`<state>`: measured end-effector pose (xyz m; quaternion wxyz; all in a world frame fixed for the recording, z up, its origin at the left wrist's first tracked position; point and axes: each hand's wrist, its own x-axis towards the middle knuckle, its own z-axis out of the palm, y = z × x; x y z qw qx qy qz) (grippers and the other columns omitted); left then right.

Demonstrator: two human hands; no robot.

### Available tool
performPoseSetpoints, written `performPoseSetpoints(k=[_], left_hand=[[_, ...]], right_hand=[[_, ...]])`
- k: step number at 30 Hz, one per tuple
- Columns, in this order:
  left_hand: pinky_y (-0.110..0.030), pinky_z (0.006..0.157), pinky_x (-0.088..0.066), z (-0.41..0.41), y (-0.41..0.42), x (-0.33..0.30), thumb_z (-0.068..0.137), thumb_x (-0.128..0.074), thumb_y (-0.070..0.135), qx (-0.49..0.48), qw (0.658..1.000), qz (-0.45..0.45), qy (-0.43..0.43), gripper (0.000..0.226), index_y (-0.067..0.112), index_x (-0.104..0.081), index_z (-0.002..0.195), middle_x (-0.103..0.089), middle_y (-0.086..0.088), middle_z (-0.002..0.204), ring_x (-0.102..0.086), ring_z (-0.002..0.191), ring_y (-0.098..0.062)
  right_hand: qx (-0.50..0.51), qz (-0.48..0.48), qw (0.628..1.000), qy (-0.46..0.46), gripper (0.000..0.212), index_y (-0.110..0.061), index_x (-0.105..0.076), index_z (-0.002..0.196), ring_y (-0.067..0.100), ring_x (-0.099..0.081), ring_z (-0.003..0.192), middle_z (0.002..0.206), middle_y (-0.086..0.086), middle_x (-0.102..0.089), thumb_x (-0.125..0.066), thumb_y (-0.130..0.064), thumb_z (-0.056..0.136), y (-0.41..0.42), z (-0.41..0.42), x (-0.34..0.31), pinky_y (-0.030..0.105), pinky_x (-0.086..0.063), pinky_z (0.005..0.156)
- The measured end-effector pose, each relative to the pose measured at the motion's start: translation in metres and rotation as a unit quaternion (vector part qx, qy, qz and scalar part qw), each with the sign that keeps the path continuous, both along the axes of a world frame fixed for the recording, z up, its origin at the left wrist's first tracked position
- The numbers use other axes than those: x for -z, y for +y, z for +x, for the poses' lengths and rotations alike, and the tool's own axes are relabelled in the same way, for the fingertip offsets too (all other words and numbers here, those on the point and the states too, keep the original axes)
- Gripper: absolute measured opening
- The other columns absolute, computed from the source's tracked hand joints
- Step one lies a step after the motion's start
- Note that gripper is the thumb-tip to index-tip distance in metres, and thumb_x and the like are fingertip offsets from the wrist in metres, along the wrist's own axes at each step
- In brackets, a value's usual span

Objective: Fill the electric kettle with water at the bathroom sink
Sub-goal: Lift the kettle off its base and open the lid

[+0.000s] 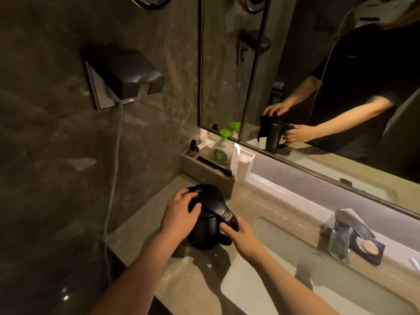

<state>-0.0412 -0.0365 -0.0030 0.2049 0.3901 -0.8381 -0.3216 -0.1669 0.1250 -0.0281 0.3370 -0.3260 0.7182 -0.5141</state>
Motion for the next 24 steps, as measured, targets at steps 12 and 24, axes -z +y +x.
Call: performPoseSetpoints(k=[12,24], left_hand=[[-0.02,0.09,-0.028,-0.024,-0.006,-0.04,0.086,-0.057,0.039,0.059,0.989,0.084,0.103,0.039,0.031,-0.057,0.124,-0.035,0.008,0.14,-0.035,0.12,-0.003],[-0.017,0.1,-0.02,-0.083,0.106,-0.095,0.083,-0.055,0.031,0.265,0.949,-0.026,0.167,0.04,0.03,-0.059,0.123,-0.034,0.016,0.139,-0.027,0.129,-0.001]], right_hand=[[0.081,-0.089,0.992,0.032,0.01,-0.024,-0.065,0.104,-0.003,-0.067,0.08,0.091,-0.01,-0.071,-0.065,-0.02,0.095,0.002,-0.004,-0.039,0.013,-0.051,0.066],[0.19,-0.01,0.974,0.122,0.007,-0.024,-0.069,0.094,0.008,-0.066,0.082,0.088,-0.005,-0.072,-0.072,-0.024,0.088,0.124,-0.043,-0.049,0.026,-0.049,0.068]])
